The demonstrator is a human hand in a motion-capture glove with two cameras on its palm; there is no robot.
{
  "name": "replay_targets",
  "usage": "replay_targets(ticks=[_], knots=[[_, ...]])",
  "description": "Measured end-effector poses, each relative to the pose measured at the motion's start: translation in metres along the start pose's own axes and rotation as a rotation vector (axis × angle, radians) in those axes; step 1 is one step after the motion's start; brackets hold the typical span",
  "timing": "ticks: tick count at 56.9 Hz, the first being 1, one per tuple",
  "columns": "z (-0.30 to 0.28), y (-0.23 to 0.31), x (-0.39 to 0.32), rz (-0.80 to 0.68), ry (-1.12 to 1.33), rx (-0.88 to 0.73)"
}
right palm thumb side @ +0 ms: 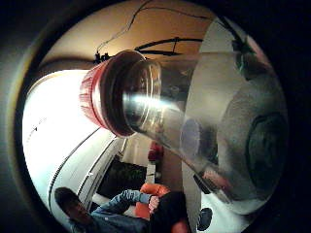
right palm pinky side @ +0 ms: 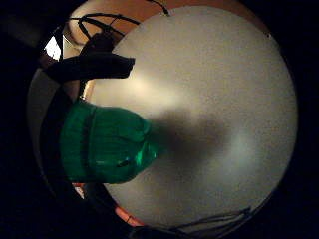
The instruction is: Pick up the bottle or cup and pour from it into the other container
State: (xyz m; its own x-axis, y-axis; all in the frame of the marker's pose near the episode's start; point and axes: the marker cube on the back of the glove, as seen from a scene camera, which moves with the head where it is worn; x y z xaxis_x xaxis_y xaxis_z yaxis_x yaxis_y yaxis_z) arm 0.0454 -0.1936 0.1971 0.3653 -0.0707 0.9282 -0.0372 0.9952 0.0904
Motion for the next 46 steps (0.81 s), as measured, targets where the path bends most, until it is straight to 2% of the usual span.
replay_targets(ticks=[25,46], knots=[[0.005,-0.008,-0.103,-0.04,0.505,-0.191],[0.048,-0.029,-0.178,-0.037,1.065,-0.296]])
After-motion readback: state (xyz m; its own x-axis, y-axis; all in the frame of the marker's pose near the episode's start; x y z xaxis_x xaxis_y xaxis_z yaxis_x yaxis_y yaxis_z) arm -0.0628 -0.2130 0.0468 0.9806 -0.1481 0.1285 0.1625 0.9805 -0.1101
